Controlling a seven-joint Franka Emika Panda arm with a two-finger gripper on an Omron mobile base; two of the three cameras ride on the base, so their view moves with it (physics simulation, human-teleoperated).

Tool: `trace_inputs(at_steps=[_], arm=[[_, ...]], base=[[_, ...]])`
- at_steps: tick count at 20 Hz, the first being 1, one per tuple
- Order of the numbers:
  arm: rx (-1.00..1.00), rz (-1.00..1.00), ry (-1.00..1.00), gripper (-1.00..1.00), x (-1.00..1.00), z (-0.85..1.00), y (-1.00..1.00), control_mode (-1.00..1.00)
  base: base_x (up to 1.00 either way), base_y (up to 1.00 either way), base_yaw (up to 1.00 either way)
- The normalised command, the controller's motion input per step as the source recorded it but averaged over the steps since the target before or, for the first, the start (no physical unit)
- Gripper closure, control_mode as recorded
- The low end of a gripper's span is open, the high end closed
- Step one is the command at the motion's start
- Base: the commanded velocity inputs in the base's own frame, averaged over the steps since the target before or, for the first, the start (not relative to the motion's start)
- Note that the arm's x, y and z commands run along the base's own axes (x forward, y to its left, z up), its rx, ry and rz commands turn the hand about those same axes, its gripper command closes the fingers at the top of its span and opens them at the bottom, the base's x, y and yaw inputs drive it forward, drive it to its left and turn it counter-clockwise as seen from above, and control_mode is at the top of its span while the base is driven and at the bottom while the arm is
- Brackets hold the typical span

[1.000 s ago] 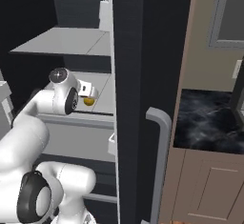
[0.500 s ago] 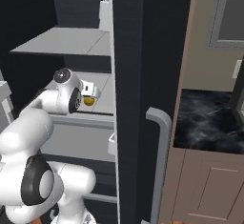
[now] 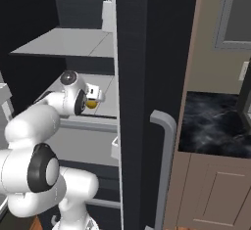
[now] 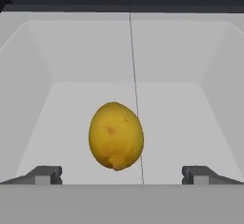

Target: Retrieve a lemon from the fridge and place it on the cutting board with the fish.

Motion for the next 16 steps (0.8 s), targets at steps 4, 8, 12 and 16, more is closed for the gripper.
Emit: trace_inputs(at_steps=[4, 8, 12, 16], arm=[[0.00, 0.00, 0.00, -1.00, 0.23, -0.02, 0.00, -1.00], [0.00, 0.00, 0.02, -1.00, 0.14, 0.00, 0.05, -1.00], [0.00, 0.00, 0.05, -1.00, 0.00, 0.00, 0.09, -1.00], [0.00, 0.00, 0.06, -1.00, 0.00, 0.00, 0.12, -1.00]], base=[[0.00, 0.00, 0.00], [0.00, 0.00, 0.00], [0.00, 0.00, 0.00], [0.00, 0.00, 0.00]])
